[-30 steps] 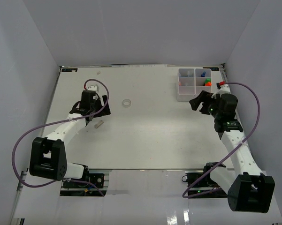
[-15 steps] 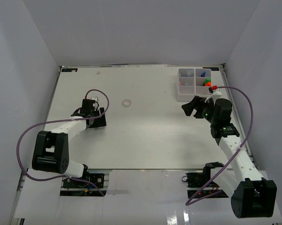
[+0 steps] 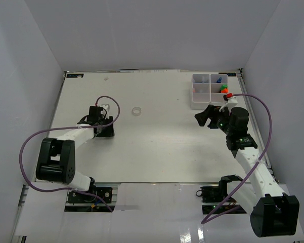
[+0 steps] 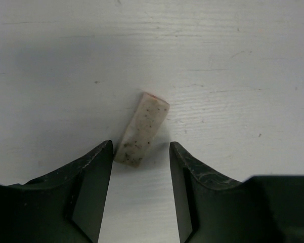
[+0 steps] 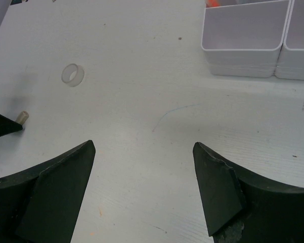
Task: Sort the stationery into containers
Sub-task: Pick up the stationery from the center of the board.
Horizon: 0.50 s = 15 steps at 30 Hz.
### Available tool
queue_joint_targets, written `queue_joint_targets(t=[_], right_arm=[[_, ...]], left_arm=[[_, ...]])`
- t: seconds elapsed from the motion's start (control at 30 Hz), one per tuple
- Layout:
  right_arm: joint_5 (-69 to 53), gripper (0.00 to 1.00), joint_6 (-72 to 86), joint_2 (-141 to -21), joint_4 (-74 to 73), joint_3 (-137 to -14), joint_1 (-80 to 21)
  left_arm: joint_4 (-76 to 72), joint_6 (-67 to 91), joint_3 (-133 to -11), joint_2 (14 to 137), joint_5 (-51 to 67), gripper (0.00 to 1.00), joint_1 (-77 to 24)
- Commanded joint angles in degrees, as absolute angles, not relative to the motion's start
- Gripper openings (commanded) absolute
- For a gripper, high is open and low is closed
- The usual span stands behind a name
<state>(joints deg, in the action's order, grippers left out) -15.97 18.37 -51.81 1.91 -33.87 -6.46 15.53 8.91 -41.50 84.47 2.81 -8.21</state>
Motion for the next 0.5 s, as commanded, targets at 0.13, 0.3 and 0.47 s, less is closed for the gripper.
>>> queue_joint_targets(t=[0.13,0.3,0.47], right_arm=[[-15.0,0.85,17.4,-50.7,4.3,-33.8,-6.7],[-15.2,0.84,17.3,-51.1,4.3,-33.7,-6.7],[-15.3,0.84,17.4,-51.1,4.4,-33.5,-6.7]], left_arm=[[16.4,8.5,-41.6,85.0,11.6,0.52,-13.1],[17.4,9.6,-42.5,86.9,8.1,0.48,-14.9],[19.6,15.5,-43.9,89.1,1.0,0.47,-14.9]])
